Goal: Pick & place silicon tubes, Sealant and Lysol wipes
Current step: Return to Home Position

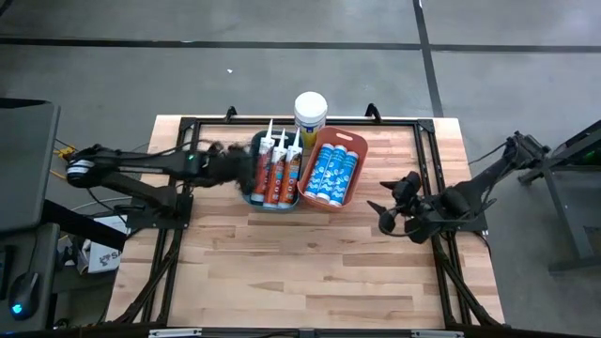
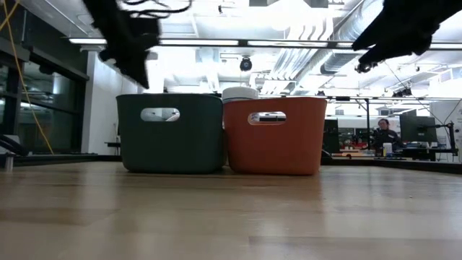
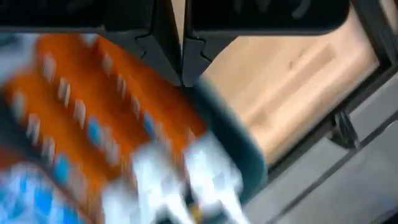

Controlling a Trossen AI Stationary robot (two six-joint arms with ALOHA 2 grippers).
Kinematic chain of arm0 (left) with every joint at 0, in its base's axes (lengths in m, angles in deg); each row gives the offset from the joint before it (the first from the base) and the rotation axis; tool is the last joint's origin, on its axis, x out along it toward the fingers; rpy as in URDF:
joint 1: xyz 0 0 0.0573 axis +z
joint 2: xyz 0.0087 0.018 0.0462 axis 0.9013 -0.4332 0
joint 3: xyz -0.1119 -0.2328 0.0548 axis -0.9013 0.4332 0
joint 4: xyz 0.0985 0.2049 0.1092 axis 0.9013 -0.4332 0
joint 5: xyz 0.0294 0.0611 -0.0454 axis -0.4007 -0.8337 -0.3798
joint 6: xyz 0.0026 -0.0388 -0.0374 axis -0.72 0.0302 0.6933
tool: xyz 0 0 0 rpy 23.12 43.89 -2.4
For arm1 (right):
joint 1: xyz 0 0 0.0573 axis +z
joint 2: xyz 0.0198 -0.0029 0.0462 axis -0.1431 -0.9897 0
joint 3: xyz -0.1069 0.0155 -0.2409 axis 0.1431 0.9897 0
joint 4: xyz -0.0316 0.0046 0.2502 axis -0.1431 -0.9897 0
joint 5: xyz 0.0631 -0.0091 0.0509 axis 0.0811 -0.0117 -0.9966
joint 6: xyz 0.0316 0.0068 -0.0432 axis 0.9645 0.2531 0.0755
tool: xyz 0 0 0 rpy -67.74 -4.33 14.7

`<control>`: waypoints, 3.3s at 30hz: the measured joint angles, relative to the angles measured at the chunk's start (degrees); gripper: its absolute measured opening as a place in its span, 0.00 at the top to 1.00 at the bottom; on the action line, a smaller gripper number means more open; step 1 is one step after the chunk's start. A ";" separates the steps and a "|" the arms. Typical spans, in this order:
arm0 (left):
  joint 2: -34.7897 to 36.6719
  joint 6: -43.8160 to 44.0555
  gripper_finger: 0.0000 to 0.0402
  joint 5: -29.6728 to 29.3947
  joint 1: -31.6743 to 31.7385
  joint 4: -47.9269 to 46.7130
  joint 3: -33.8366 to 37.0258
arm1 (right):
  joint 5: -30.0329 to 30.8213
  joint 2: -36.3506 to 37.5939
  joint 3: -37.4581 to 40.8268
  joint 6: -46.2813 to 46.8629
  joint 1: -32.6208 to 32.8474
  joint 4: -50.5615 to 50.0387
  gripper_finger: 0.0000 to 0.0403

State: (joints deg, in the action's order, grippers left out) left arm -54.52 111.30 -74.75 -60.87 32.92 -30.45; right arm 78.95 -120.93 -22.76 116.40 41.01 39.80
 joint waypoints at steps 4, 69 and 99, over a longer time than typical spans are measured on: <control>9.69 -1.68 0.99 0.90 -3.69 5.06 9.51 | 3.63 4.38 0.00 0.89 3.83 -5.04 0.18; 52.37 -27.28 1.00 53.76 21.29 57.27 53.34 | -29.78 31.52 36.20 -43.01 -26.30 57.43 0.18; 52.44 -31.78 1.00 55.45 21.29 59.24 53.54 | -30.08 33.57 39.82 -49.41 -28.75 68.95 0.18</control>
State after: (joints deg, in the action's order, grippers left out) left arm -2.08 79.52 -19.30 -39.58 92.17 23.10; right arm 48.87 -87.35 17.06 66.99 12.26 108.75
